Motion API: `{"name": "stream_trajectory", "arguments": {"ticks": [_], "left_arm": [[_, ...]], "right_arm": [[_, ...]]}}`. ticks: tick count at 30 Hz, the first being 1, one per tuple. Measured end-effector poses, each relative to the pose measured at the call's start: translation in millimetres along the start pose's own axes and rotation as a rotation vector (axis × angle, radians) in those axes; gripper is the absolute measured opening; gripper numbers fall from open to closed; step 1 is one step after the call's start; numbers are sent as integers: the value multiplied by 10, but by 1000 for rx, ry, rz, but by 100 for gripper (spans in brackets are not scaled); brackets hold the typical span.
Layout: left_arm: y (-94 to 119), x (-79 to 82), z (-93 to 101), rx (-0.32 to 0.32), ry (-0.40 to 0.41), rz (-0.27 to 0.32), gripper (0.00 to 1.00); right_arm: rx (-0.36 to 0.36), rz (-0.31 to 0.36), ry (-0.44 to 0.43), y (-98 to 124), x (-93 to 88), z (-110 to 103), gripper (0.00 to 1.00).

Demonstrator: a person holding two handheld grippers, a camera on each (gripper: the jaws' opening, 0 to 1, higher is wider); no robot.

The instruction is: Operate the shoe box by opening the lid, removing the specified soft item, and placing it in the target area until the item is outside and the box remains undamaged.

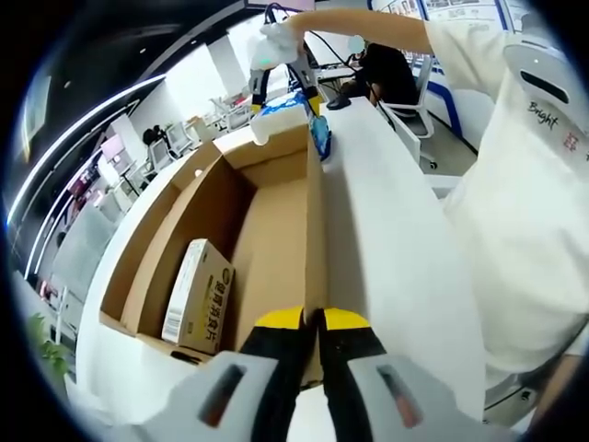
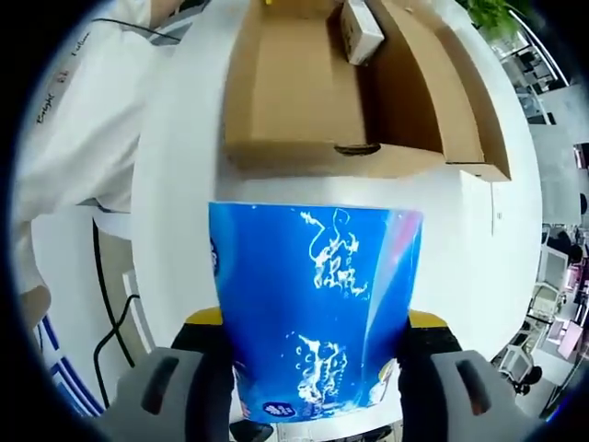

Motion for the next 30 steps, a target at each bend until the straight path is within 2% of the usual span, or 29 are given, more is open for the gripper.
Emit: {"name": "stream_trajectory", "arguments": {"ticks": [2,7,11,14,21,24,30], "left_arm": [[2,-2,1,2,-3,3,5],[1,-3,-5,0,-4,3,5],[2,-2,-6,1,-4,6,5],[1,0,-7,0,-3,4,5],[1,0,-9,-1,-2,4,5],[-1,4,-13,-8,2,-1,4],[-3,4,-12,-21,-6,-4,4]], "right_arm": [[-5,-19,-20,2,-21,-2,72],[-9,-19,-27,7,-44,-15,72],[-5,-10,6,13,-47,-28,72],[-9,-11,-15,12,-38,-19,73],[-24,22,-19,99,-21,-41,71],[-38,61,-19,187,30,-58,70],[-44,91,-41,356,133,-98,69]]}}
Point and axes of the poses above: the point that each gripper's makers call its tool centre point, and the gripper's own axes: y roughly backward along the fingers, z roughly to its right, x roughly out of its top, the point moved 8 cm from there along y, roughly backward along the fingers, and after that the axes turned 5 degrees about z, right-handed, at the moved point
